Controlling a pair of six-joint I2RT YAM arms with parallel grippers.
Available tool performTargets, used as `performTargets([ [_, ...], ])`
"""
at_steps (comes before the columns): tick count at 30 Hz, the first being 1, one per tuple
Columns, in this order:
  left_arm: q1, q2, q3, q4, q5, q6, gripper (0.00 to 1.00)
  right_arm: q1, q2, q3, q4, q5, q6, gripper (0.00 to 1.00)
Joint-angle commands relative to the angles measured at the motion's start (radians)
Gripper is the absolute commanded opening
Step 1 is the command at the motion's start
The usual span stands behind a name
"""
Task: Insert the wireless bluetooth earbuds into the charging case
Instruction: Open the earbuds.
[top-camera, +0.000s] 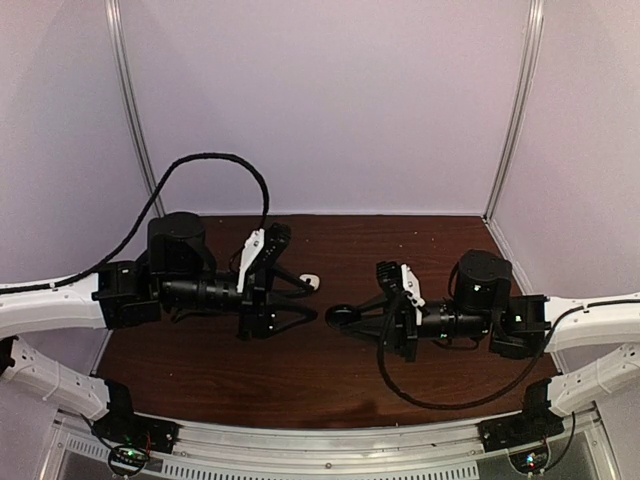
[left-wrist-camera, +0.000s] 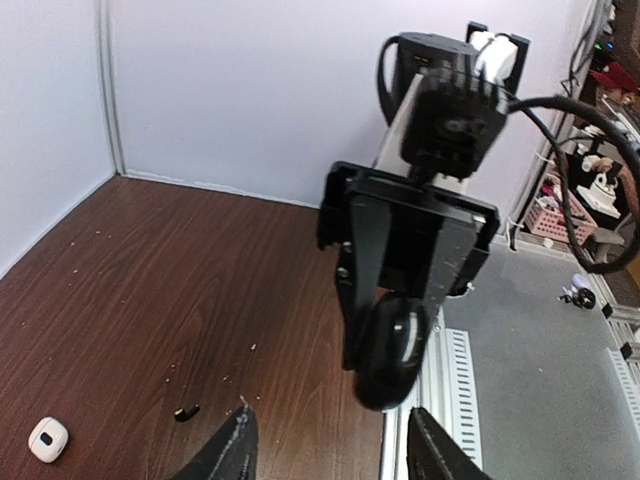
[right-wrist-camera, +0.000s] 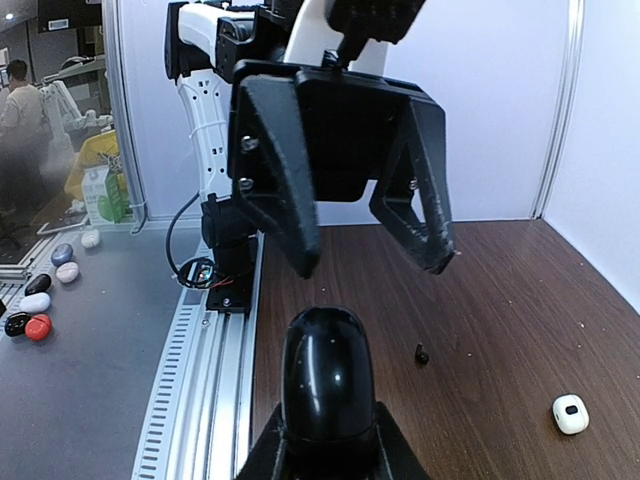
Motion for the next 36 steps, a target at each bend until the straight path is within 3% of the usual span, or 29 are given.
performTargets([
  [1, -0.04, 0.042, 0.035, 0.034, 0.071, 0.081, 0.53, 0.0, 0.009, 0.005, 0.009, 0.02, 0.019, 0.05],
  [9, -0.058, 0.121, 0.089, 0.021, 0.03, 0.111, 0.52, 0.0, 0.029, 0.025, -0.001, 0.01, 0.011, 0.04],
  [18, -0.044, 0.115, 0.107, 0.032, -0.059, 0.056, 0.42, 0.0, 0.011, 0.006, 0.008, -0.019, -0.011, 0.03],
  [36, 0.053, 0.085, 0.075, 0.078, -0.003, -0.037, 0.42, 0.0, -0.015, -0.025, 0.039, -0.023, -0.014, 0.01],
])
